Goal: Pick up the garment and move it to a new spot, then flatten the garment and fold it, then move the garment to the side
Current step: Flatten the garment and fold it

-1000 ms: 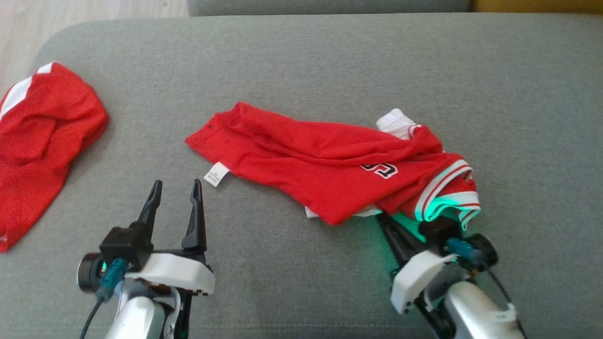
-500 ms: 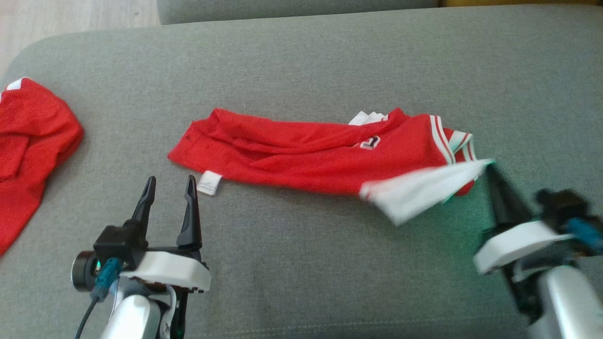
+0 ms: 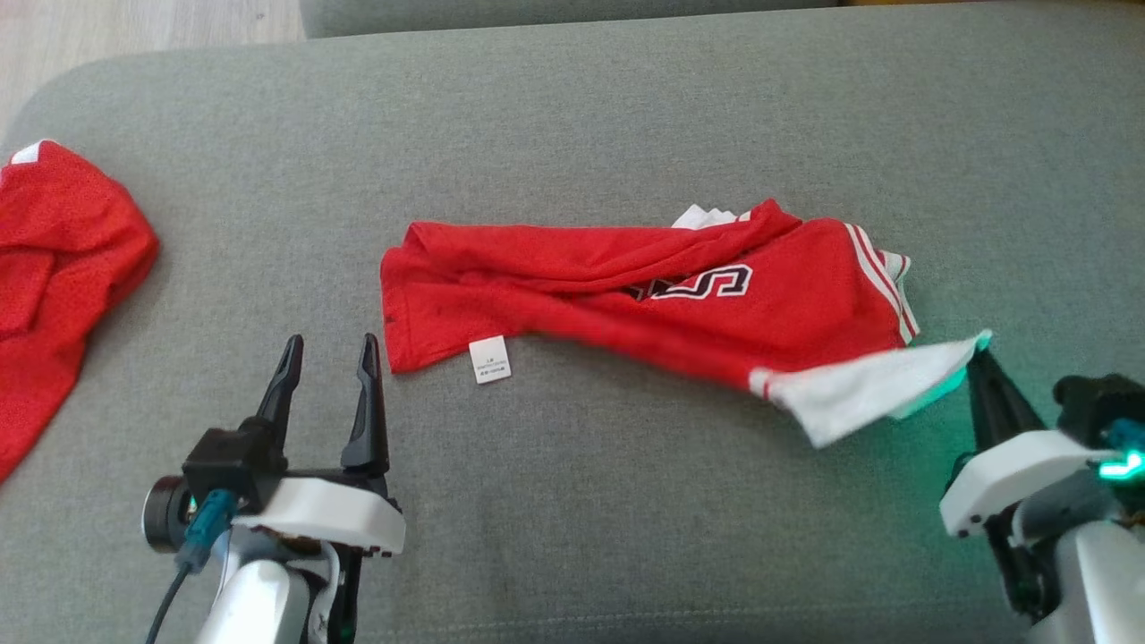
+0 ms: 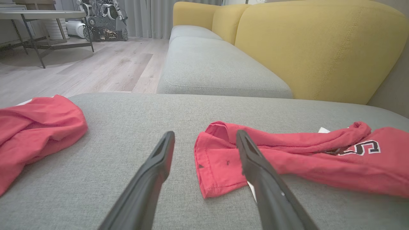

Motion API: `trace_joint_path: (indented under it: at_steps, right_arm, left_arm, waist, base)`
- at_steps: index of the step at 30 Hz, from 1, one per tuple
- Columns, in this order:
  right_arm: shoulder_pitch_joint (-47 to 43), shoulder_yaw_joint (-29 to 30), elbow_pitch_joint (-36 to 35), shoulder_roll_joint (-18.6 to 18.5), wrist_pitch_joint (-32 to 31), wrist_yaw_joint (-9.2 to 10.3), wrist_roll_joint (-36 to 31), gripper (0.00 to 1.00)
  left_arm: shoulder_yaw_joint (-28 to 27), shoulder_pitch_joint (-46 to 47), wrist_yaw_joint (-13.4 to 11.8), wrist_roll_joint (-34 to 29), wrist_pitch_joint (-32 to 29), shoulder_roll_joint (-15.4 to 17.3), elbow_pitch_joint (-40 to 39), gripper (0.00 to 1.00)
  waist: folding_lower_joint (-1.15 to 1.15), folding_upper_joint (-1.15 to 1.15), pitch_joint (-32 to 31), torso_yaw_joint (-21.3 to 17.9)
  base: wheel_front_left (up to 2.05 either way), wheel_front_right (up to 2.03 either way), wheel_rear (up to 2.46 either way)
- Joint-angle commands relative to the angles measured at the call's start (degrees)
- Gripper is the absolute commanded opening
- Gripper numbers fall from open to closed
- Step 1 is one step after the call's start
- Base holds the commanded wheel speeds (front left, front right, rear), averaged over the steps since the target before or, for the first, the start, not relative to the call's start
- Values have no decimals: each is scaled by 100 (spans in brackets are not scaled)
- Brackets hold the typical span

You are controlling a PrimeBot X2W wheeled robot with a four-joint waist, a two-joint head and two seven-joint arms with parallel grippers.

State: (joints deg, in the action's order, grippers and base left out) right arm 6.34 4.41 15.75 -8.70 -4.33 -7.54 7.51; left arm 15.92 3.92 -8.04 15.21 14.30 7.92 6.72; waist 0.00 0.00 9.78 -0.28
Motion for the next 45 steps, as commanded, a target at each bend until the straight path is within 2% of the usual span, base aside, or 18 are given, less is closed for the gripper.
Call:
trace_joint_path:
  at_steps: [1,7,18,26,34,45]
  right_arm:
    - [-22,-69,-72,5,-11,5,31,98]
    - [-271,-152,-77,74,-114,5,184,100]
    - [-617,178,-1425,295,222,5,182,100]
    - [-673,-238,-2097,403,238,5,35,100]
    - [-981,-790,-2248,439,50,5,58,100]
    - [-1027,-832,-2278,458,61,5,44,100]
  left_arm:
    - [-226,260,9,-56,70,13,-166,100]
    - [-255,205,25,-61,70,9,-134,100]
    - [-348,-36,-33,-22,70,65,-141,100]
    - [-312,-272,-57,0,1,149,-180,100]
    - [-254,-491,-91,17,-112,212,-246,100]
    - [-197,-500,-155,28,-194,241,-340,100]
  waist:
    - [0,0,5,-10]
    - [0,0,-84,-29]
    - [0,0,-427,-152]
    - [0,0,-719,-156]
    - [0,0,-866,-157]
    - [0,0,-865,-138]
  base:
    - [0,0,0]
    - [0,0,0]
    - [0,0,0]
    - [0,0,0]
    - [0,0,0]
    - [0,0,0]
